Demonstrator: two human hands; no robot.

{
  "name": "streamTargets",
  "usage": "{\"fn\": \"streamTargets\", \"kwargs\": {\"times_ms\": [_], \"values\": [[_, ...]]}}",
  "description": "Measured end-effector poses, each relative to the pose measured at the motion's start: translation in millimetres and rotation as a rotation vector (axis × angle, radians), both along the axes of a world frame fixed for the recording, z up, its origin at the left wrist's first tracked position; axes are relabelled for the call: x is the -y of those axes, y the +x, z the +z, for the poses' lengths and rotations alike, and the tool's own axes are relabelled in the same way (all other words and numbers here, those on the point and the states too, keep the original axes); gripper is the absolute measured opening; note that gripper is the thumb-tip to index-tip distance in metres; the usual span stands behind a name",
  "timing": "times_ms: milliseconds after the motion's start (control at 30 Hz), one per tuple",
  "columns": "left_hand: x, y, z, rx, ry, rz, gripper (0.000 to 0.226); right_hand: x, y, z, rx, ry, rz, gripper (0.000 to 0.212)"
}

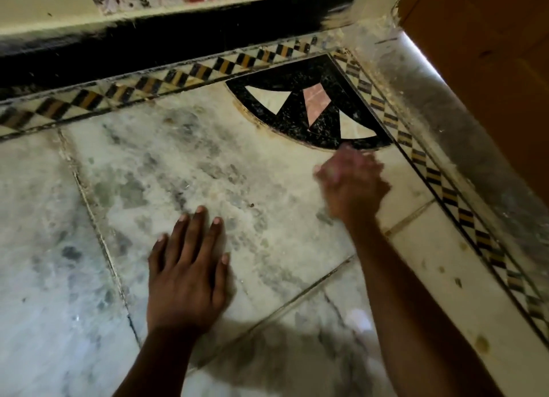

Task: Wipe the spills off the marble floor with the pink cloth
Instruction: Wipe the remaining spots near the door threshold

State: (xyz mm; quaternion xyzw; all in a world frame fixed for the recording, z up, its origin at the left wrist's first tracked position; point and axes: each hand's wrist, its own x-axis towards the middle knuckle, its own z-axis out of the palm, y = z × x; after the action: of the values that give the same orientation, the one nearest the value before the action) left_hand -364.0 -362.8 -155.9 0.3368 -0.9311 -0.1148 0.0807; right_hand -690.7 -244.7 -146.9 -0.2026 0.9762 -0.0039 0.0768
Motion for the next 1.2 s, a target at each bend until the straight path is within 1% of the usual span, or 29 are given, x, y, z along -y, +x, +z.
{"fn": "streamTargets", "kwargs": {"times_ms": [67,100,133,167,267,300,333,367,400,433,467,500,533,567,633,667,700,733,767,800,867,900,967,1033,1067,1100,1133,1167,1200], "values": [[0,0,-1,-0.004,-0.001,-0.004,0.068,14,-35,2,0.056,-0.083,-0.247,0.087],[0,0,-1,-0.006,-0.002,-0.004,0.068,28,-47,4,0.076,-0.122,-0.3,0.083],[-1,1,0,-0.004,-0.003,-0.003,0.068,43,-52,7,0.084,-0.135,-0.28,0.078],[-1,1,1,-0.004,0.0,0.001,0.068,55,-50,8,0.081,-0.14,-0.202,0.073],[-2,1,5,-0.014,0.003,-0.001,0.067,63,-14,9,0.032,-0.142,0.193,0.062],[-2,0,6,-0.014,0.005,-0.002,0.067,58,4,10,0.089,-0.2,0.305,0.058],[-1,0,7,-0.014,0.004,0.003,0.067,53,24,14,0.218,-0.318,0.398,0.054],[-2,1,8,-0.014,0.004,0.005,0.066,44,43,23,0.426,-0.507,0.445,0.048],[-2,1,8,-0.017,0.004,0.004,0.066,35,59,33,0.674,-0.743,0.418,0.043],[-3,1,9,-0.021,0.007,-0.002,0.066,23,70,42,0.86,-0.966,0.32,0.04],[-4,1,8,-0.023,0.01,0.0,0.066,13,75,48,0.959,-1.143,0.175,0.038],[-3,1,7,-0.024,0.009,0.004,0.066,4,75,54,0.97,-1.234,0.03,0.036],[-3,0,7,-0.025,0.003,0.002,0.066,-6,74,59,0.9,-1.269,-0.078,0.034],[-3,1,7,-0.024,0.002,0.003,0.066,-15,70,61,0.783,-1.276,-0.16,0.031],[-3,0,6,-0.021,0.001,0.002,0.066,-34,63,64,0.504,-1.229,-0.315,0.027],[-3,0,6,-0.018,-0.003,0.003,0.066,-42,64,64,0.329,-1.16,-0.36,0.026],[-3,0,6,-0.016,-0.006,0.002,0.066,-49,70,64,0.157,-1.068,-0.352,0.024],[-3,0,6,-0.017,-0.006,0.003,0.066,-52,80,61,0.011,-0.992,-0.275,0.022],[-3,0,7,-0.017,-0.007,0.003,0.066,-53,95,57,-0.089,-0.939,-0.142,0.021],[-4,0,7,-0.019,-0.005,0.003,0.066,-51,109,49,-0.119,-0.872,0.0,0.025],[-5,0,8,-0.023,-0.003,0.001,0.066,-37,134,30,-0.002,-0.629,0.213,0.046],[-5,-1,7,-0.026,-0.003,0.005,0.066,-27,139,20,0.034,-0.486,0.243,0.057],[-4,0,4,-0.03,-0.019,0.007,0.066,1,135,7,-0.012,-0.269,0.158,0.069],[-2,0,1,-0.043,-0.028,0.005,0.065,22,127,3,-0.077,-0.176,0.085,0.072],[-2,0,0,-0.048,-0.033,0.006,0.065,25,127,3,-0.1,-0.157,0.113,0.072],[-2,0,2,-0.049,-0.035,0.009,0.065,20,130,5,-0.103,-0.162,0.195,0.071],[-3,0,3,-0.048,-0.035,0.006,0.065,6,137,4,-0.104,-0.164,0.331,0.069],[-3,0,4,-0.045,-0.032,0.003,0.065,-15,146,2,-0.105,-0.141,0.465,0.067],[-4,1,5,-0.043,-0.031,0.001,0.066,-41,149,0,-0.1,-0.113,0.545,0.066]]}}
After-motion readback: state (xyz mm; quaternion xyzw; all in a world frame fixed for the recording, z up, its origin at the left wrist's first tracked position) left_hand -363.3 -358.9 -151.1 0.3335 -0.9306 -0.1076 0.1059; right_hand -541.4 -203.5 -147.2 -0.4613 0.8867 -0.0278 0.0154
